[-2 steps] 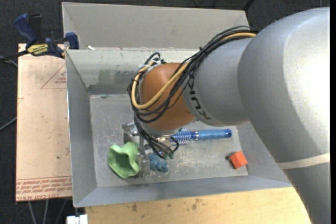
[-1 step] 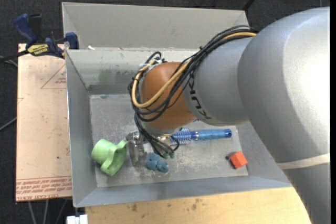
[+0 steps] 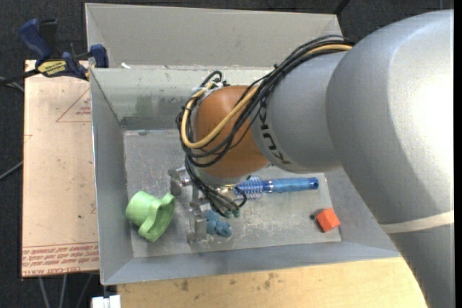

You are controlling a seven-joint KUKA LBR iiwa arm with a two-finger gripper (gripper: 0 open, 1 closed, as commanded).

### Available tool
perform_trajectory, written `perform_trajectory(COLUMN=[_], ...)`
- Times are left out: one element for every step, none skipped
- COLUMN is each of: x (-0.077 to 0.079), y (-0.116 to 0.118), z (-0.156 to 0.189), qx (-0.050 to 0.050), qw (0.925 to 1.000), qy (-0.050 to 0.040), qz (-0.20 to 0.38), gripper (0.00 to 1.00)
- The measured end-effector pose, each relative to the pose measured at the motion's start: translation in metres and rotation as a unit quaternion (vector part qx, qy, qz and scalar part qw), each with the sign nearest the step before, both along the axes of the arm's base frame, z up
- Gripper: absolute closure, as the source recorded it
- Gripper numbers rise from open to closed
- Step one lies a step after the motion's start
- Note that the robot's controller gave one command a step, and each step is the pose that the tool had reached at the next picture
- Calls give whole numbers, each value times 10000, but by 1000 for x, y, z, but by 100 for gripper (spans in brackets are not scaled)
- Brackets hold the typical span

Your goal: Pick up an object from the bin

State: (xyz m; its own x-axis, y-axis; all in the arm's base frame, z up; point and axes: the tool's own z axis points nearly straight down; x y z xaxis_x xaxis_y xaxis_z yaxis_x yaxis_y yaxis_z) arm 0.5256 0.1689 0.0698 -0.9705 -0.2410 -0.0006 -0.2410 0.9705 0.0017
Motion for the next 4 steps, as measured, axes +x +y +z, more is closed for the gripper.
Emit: perform_trajectory(x=[-40, -39, -41, -35], y=[54, 51, 77, 58], z=[4, 4, 42, 23], qx=[24, 15, -58, -15], qw=[9972, 9975, 9977, 9976], qy=[-103, -100, 8, 10], qz=[736, 696, 681, 691], gripper=[0, 100, 100, 100])
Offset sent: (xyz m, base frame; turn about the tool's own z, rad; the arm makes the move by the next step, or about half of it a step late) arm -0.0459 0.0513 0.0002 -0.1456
